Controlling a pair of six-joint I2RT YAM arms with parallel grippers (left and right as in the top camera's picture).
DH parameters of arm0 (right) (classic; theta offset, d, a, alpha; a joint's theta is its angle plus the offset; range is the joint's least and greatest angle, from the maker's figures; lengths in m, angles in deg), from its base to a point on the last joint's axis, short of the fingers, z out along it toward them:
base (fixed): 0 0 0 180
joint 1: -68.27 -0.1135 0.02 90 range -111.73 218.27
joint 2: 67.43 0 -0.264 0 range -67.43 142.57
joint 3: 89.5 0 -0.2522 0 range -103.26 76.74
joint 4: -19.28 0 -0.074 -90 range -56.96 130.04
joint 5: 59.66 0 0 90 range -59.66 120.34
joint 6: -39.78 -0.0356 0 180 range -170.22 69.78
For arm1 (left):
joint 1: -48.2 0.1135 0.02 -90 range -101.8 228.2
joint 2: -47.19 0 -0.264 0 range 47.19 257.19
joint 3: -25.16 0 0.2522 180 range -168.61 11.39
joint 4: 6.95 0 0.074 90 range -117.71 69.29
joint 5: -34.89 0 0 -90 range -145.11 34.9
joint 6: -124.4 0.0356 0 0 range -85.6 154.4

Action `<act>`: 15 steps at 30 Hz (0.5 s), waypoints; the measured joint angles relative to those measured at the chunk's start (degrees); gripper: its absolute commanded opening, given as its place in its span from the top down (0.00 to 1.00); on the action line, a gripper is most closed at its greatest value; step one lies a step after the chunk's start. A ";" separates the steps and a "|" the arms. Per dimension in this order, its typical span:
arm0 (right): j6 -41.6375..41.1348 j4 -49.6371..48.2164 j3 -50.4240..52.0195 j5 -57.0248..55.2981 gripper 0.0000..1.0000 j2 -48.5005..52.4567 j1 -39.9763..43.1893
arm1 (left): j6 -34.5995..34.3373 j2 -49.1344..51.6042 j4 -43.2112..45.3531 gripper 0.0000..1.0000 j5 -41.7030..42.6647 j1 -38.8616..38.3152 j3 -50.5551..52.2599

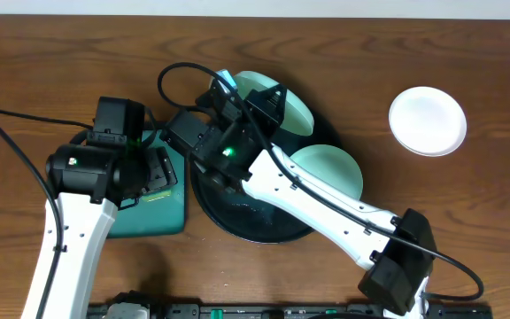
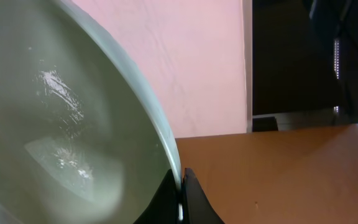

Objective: Clean dirty plates on tray and stack at the side
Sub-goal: 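Raise the pale green plate and tilt it upright over the tray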

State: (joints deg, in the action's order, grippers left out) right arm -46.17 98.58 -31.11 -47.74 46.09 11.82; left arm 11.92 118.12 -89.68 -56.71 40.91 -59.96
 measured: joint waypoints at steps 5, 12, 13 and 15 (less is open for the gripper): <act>0.24 0.00 0.00 0.00 0.99 0.00 0.00 | 0.00 0.00 0.00 0.17 0.00 0.00 0.00; 0.61 0.00 0.00 0.04 0.99 0.00 0.00 | -0.04 0.00 0.00 0.17 -1.20 0.09 0.00; 0.63 0.00 0.00 0.04 0.99 0.00 0.00 | -0.07 0.00 0.00 0.17 -1.60 0.28 0.00; 0.63 0.00 0.00 0.11 0.99 0.00 0.00 | -0.20 0.00 0.00 0.17 -2.29 1.81 0.00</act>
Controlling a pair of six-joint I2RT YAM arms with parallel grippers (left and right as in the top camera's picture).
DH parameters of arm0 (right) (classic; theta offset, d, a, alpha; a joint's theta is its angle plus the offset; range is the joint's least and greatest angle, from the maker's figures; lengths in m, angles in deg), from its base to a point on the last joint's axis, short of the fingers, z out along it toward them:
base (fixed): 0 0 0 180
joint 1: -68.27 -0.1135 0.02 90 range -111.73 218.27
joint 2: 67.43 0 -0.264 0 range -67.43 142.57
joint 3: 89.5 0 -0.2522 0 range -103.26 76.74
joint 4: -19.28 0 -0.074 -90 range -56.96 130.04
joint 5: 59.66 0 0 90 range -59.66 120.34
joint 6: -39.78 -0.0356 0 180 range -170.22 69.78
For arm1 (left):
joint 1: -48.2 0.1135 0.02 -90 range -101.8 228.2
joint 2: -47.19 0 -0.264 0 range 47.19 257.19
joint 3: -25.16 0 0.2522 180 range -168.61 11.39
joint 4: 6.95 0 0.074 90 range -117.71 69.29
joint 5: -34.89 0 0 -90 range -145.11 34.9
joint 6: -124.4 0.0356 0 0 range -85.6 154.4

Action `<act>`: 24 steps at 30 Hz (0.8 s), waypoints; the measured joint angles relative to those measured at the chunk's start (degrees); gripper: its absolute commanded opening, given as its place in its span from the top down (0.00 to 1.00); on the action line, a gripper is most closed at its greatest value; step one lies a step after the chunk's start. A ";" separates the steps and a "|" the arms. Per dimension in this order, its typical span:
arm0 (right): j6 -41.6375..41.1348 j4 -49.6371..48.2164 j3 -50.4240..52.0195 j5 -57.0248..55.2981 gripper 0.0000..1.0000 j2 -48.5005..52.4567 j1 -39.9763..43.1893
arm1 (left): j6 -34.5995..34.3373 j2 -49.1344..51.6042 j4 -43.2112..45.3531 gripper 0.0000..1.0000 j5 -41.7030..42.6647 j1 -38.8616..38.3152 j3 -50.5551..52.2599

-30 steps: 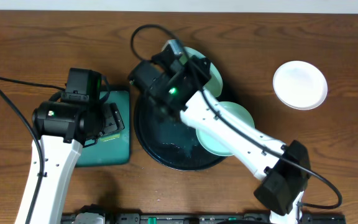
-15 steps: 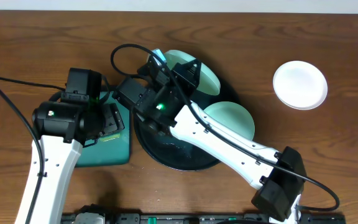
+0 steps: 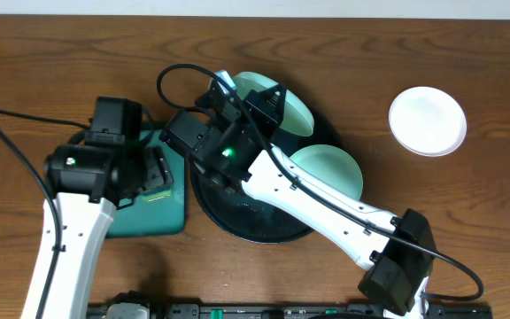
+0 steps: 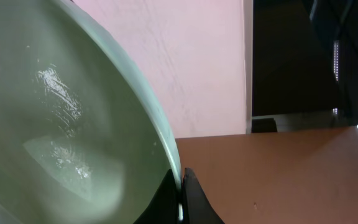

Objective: Clean dirty plates on tray and stack at the side
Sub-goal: 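Raise the pale green plate and tilt it upright over the tray, then carry the pale green plate right and lay it on the white plate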

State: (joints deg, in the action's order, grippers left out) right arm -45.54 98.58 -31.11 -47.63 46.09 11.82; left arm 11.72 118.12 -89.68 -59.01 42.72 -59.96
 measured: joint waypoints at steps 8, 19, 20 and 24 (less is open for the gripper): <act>0.17 0.00 0.00 0.26 0.99 0.00 0.00 | -1.36 1.88 -0.07 0.17 -0.74 8.20 0.00; 0.17 0.00 0.00 0.37 0.99 0.00 0.02 | -1.53 2.91 -0.09 0.17 -0.28 9.94 0.00; 0.17 0.00 0.00 0.37 0.99 0.00 0.04 | -1.53 2.91 -0.11 0.17 -0.28 9.94 0.00; 0.17 -0.04 0.00 0.68 0.99 0.00 0.07 | -1.53 2.91 -0.17 0.17 -0.24 9.94 0.00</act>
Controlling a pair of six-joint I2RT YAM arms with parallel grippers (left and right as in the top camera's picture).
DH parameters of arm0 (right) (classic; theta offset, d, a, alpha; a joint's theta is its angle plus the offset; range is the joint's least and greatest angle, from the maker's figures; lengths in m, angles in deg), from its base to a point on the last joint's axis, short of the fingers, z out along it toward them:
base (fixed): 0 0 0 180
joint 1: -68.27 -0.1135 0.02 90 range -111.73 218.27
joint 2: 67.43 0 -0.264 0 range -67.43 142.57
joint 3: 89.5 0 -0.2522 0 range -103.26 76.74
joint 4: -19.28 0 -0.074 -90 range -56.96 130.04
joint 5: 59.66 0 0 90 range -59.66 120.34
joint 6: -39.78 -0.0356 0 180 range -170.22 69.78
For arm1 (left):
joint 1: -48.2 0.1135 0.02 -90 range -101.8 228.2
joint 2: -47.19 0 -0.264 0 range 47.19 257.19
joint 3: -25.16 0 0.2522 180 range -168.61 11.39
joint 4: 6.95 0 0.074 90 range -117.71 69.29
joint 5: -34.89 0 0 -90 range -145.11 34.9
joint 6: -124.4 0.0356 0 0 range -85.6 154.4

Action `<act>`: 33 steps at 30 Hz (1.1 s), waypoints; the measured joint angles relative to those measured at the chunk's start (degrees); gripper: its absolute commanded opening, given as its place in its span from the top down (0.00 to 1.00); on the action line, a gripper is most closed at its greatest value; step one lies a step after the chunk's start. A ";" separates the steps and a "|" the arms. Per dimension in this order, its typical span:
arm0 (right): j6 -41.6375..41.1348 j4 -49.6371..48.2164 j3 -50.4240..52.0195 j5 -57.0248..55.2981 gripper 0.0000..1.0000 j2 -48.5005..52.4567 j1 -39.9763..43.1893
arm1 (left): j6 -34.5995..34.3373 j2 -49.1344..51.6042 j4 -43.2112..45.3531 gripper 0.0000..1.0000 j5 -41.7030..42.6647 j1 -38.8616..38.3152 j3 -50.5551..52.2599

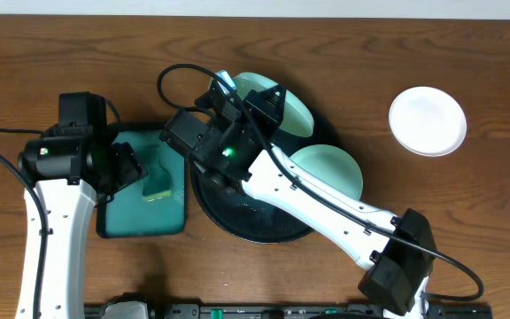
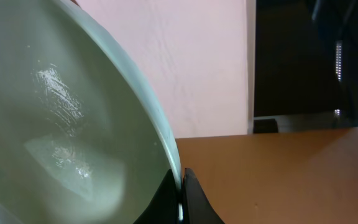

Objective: Clean dirty plates on tray and stack at the side
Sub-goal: 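Carry the pale green plate right and lay it on the white plate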

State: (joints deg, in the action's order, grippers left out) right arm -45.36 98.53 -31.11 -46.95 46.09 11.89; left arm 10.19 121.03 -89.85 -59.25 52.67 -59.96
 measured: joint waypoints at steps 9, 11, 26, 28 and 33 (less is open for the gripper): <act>-5.81 3.08 -0.09 19.87 0.99 0.00 4.24 | 0.00 0.00 -0.07 0.17 0.92 0.00 0.00; -8.59 2.93 -0.09 30.05 0.99 0.00 7.54 | 0.00 0.00 -0.07 0.17 1.14 0.00 0.00; -18.51 1.99 -0.09 90.60 0.99 0.00 51.12 | 0.00 0.00 -0.09 0.17 2.51 0.00 0.00; -18.93 2.91 -0.09 92.56 0.99 0.00 56.28 | 0.02 0.00 -0.09 0.17 2.51 0.00 0.00; -19.78 3.52 0.59 94.42 0.99 0.00 68.17 | 0.02 0.00 -0.09 0.17 2.54 0.00 0.00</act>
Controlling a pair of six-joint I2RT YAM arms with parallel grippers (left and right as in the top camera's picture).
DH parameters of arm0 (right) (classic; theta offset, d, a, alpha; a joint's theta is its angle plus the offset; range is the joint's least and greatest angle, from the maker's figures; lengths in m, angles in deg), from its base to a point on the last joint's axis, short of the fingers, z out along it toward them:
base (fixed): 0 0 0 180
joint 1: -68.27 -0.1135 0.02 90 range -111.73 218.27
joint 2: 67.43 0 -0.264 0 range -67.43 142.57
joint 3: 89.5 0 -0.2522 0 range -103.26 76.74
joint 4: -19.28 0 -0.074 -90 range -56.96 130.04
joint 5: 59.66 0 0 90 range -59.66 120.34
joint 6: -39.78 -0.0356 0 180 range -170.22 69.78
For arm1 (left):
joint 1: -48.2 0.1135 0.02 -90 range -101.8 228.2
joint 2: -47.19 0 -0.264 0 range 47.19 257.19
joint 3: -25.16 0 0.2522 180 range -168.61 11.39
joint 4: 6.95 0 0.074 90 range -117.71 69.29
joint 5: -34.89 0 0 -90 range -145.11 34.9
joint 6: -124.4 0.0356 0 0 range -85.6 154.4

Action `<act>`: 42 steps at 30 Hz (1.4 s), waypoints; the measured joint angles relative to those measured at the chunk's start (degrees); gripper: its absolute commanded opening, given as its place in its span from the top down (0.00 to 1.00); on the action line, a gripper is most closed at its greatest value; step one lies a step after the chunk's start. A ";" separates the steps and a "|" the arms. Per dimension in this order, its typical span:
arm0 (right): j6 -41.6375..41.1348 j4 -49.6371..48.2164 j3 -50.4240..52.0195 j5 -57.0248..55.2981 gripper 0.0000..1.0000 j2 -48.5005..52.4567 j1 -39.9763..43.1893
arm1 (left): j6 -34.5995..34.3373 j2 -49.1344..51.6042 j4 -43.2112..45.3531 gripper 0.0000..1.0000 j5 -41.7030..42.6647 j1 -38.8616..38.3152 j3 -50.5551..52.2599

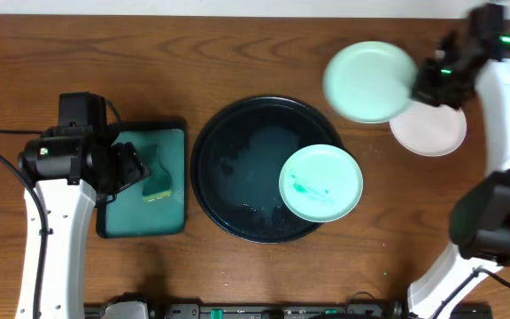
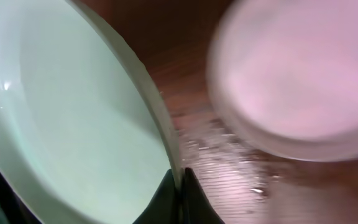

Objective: Clean dirty plates on tray and stack at the side
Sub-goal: 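Carry the pale green plate right and lay it on the white plate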

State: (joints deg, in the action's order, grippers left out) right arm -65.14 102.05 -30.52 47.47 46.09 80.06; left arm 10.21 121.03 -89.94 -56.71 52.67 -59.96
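Note:
My right gripper is shut on the rim of a pale green plate, held blurred in the air at the back right, beside a white plate on the table. The right wrist view shows the same green plate pinched in my right gripper, with the white plate blurred behind. A second green plate with green smears lies on the right part of the round black tray. My left gripper appears open just left of a green sponge.
The sponge lies on a teal rectangular mat left of the black tray. The left arm's cable trails over the table's left edge. Bare wooden table lies between the black tray and the white plate.
My right arm has swung from over the black tray's back left to the back right of the table, with the pale green plate still in its gripper, now beside the white plate. The left arm has not moved.
My right gripper held the pale green plate tilted over the tray while my left gripper was close beside it over the teal mat. Then the left gripper stood further left with the sponge lying on the mat. Now the held plate is next to the white plate.

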 measured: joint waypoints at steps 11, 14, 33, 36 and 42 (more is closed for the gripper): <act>-0.72 -7.87 12.94 -0.94 0.99 0.00 19.10 | 0.02 0.00 0.28 0.17 1.33 0.00 0.00; -0.87 -10.10 15.10 -1.31 0.99 0.00 20.13 | 0.02 0.00 0.28 0.17 1.49 0.00 0.00; -3.26 -13.60 15.85 -0.87 0.72 0.00 17.77 | 0.00 0.00 0.02 0.17 1.49 0.00 0.00; -0.31 -13.60 15.85 3.48 0.58 0.00 16.37 | 0.24 0.00 0.02 0.17 1.81 0.00 0.00; 3.21 -10.91 15.85 8.44 0.71 0.00 8.83 | 0.46 0.00 0.04 0.17 2.71 0.00 0.00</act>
State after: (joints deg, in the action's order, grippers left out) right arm -61.93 91.15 -14.68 55.90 46.09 88.89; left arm 10.67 121.03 -89.90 -54.00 52.67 -59.96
